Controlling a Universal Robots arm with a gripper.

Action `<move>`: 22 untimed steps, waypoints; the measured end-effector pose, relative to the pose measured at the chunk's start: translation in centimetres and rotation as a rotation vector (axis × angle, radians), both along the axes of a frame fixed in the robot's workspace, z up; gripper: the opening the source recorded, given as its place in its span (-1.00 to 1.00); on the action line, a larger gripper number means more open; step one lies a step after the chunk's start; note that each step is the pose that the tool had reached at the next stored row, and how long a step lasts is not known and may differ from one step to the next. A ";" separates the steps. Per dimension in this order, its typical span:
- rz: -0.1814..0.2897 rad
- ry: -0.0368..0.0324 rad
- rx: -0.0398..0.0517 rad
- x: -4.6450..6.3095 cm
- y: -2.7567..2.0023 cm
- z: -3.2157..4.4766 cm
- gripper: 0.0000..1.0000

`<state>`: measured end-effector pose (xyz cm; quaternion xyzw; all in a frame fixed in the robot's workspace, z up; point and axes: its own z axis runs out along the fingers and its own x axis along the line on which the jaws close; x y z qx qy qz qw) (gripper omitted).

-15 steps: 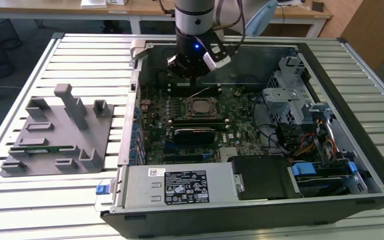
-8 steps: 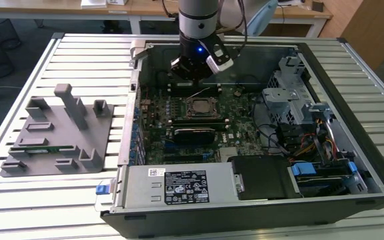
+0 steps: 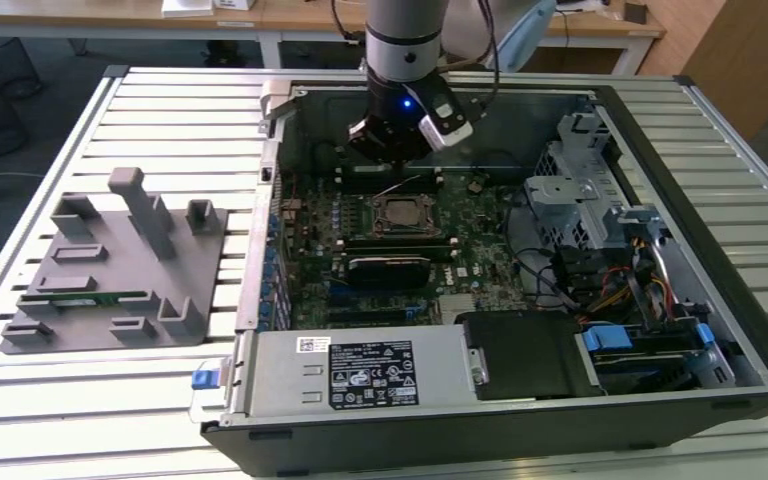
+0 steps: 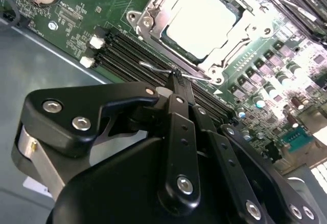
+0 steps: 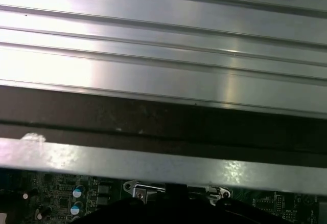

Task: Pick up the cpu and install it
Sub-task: 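Install the first cpu locking lever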

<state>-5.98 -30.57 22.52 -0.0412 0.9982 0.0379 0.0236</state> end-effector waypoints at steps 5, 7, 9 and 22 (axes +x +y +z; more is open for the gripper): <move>-0.012 0.0000 -0.0006 0.4 0.00 -0.52 -0.79; -0.014 0.0001 -0.0007 0.7 0.00 -0.81 -0.79; -0.016 0.0000 -0.0006 1.0 0.00 -1.05 -0.79; -0.023 0.0002 -0.0006 2.0 0.00 -2.25 -0.79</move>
